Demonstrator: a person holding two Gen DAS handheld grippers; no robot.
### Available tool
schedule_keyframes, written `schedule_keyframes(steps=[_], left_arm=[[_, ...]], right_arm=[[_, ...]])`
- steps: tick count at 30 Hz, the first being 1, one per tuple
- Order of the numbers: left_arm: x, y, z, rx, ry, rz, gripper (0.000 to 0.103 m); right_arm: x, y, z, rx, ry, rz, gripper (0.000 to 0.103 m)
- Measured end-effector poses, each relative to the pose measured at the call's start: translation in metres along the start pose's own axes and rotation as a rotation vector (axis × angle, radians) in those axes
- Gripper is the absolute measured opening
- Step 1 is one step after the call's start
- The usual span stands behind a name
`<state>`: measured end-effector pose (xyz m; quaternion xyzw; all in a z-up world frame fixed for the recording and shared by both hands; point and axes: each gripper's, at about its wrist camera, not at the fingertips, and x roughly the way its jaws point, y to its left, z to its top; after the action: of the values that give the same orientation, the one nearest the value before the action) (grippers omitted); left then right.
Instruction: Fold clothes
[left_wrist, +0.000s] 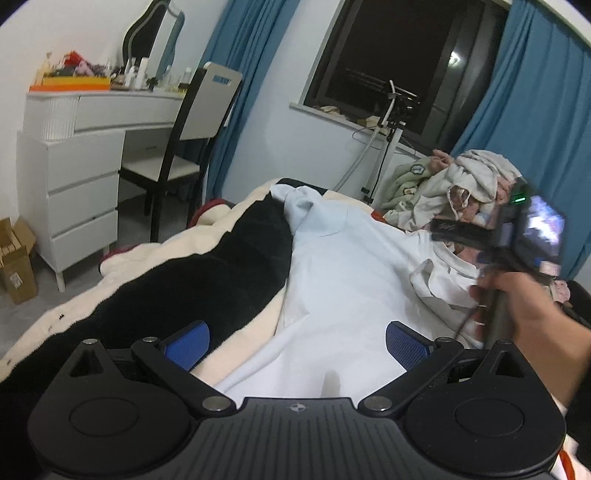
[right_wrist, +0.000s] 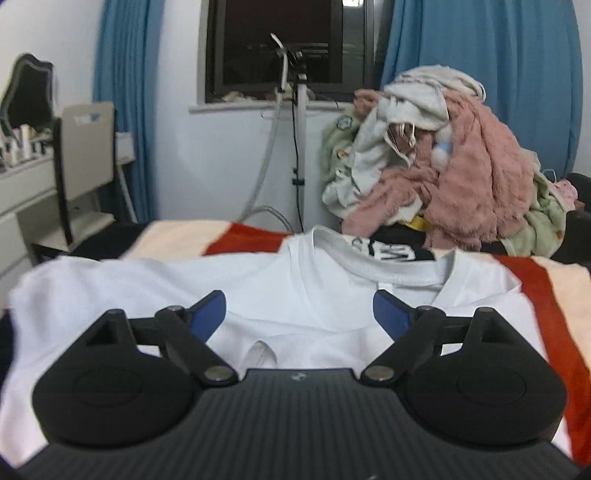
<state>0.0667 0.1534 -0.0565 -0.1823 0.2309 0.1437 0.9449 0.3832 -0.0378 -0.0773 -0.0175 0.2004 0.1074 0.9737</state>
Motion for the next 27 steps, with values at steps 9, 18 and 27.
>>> schedule_keyframes(steps=[9,18,27], left_arm=[[-0.036,-0.024,-0.002,0.1,-0.051,-0.05,0.102],[-0.085,-0.062,-0.033,0.198,-0.031,-0.196,0.102],[-0.087,-0.104,-0.08,0.348,0.018,-0.248,0.102]], right_arm=[[-0.175,-0.039,-0.01,0.106,-0.028,0.114,0.088],[-0.353,-0.083,-0.083,0.105,-0.079,0.123,0.088],[-0.424,-0.119,-0.147,0.134,-0.182,-0.033,0.088]])
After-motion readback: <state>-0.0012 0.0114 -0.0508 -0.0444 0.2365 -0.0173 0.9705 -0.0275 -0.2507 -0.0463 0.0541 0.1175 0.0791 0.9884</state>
